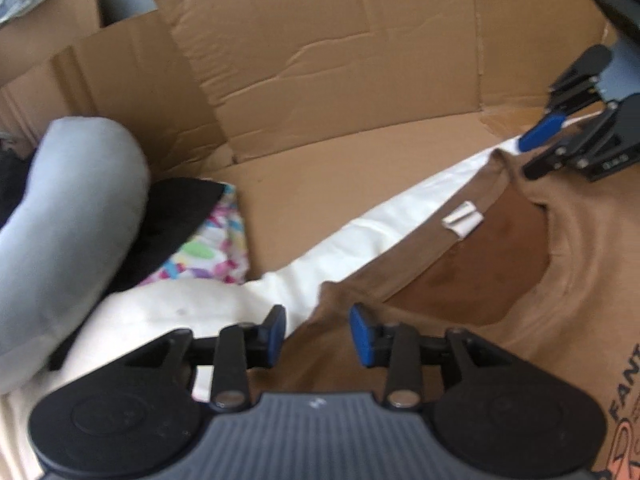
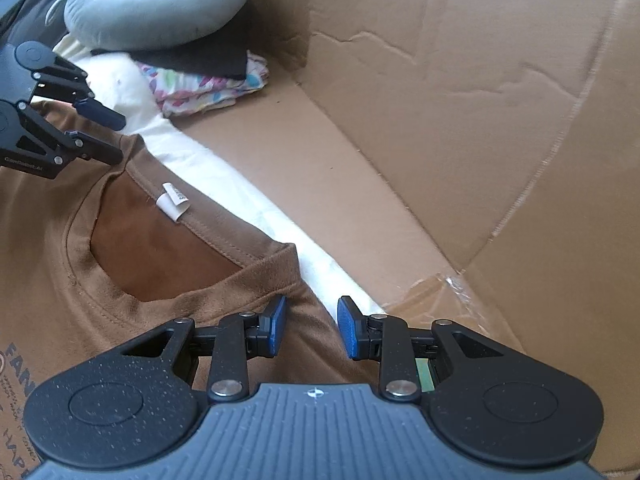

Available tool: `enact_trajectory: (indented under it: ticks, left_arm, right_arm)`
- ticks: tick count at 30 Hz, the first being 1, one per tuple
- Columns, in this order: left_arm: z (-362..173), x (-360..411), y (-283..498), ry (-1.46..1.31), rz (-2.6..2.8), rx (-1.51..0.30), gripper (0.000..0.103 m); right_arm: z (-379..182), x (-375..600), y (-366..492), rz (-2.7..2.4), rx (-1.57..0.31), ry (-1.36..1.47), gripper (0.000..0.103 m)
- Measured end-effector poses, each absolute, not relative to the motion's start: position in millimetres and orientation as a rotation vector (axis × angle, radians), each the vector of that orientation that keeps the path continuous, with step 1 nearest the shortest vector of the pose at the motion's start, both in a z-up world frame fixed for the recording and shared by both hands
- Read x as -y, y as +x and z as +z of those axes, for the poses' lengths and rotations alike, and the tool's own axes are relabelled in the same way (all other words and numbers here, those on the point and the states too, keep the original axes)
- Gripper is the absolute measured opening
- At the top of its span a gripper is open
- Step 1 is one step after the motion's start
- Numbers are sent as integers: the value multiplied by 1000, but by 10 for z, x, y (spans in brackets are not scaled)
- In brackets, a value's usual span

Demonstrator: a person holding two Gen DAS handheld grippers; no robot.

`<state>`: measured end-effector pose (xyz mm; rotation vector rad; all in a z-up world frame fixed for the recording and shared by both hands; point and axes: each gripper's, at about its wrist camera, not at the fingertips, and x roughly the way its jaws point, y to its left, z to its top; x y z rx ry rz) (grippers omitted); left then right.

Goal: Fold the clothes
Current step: 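Open both tools and release the shirt near its collar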

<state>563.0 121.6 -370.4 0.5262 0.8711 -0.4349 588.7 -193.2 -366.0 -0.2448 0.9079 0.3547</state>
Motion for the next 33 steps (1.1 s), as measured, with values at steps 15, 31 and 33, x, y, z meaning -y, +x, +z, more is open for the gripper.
enact_trajectory:
  ticks: [15, 31, 33]
  left_arm:
    - [-3567, -1234, 5543, 472, -270, -868, 19]
    - [-3460, -967, 4712, 209, -330, -863, 43]
    - [-3527, -914, 4651, 193, -330, -869, 48]
  right_arm:
    - [-3618, 1784, 5939, 224, -922, -213, 7]
    - [-3397, 1716, 5215, 423, -855, -108, 19]
    - [-3455, 1671, 5183, 427, -862, -107, 37]
